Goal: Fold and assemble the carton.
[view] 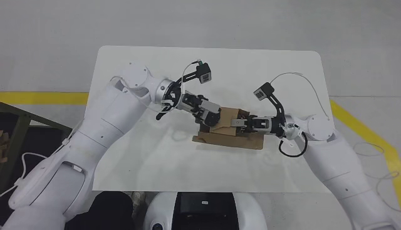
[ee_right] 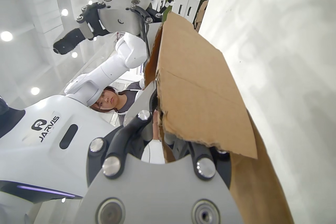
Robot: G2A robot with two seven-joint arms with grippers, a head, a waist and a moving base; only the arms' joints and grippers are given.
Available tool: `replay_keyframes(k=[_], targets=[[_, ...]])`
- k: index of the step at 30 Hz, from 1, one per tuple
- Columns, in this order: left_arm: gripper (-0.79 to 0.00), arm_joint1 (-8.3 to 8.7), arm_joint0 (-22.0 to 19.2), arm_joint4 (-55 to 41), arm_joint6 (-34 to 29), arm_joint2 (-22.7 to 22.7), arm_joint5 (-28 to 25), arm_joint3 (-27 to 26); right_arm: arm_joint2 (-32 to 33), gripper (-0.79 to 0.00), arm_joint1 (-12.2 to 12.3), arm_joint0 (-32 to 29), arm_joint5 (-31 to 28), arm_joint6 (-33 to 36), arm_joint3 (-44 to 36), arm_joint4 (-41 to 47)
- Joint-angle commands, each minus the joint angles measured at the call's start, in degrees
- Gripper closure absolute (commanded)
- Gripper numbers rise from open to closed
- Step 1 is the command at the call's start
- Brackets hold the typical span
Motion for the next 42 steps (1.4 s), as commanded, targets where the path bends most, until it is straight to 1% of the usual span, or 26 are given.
replay_keyframes(k=[1, 11, 18, 25, 32, 37, 42], targets=[[-0.785, -0.01, -0.1, 0.8, 0.0, -0.2, 0.2, -0.3, 0.1, 0.000, 0.0, -0.1, 0.2, -0.1, -0.2, 0.0], [-0.785, 0.27, -0.1, 5.0, 0.1, -1.5, 2.1, -2.7, 0.6, 0.000, -0.1, -0.3, 1.1, 0.2, -0.9, -0.8], [-0.785, 0.46, 1.4, 2.7, -0.6, -3.3, 2.2, -2.5, 1.2, 0.000, -0.2, -0.5, 1.1, 0.0, -0.5, -0.7], [-0.785, 1.68, 3.9, 3.1, -0.2, -7.0, 2.4, -1.9, 2.4, 0.000, -0.2, -0.7, 1.1, 0.3, -0.4, 0.3], [-0.785, 2.83, 6.0, 5.6, 0.8, -9.7, 3.5, -2.4, 1.5, 0.000, -0.5, -1.4, 1.4, 1.6, -2.1, 1.3], [-0.785, 3.21, 6.8, 5.8, 1.3, -11.0, 3.7, -2.9, 0.5, 0.000, -0.8, -1.5, 1.7, 2.5, -3.1, 1.7], [-0.785, 3.22, 7.1, 5.8, 1.4, -11.4, 3.8, -3.9, -0.7, 0.000, -1.3, -1.3, 2.0, 3.0, -3.7, 2.2]])
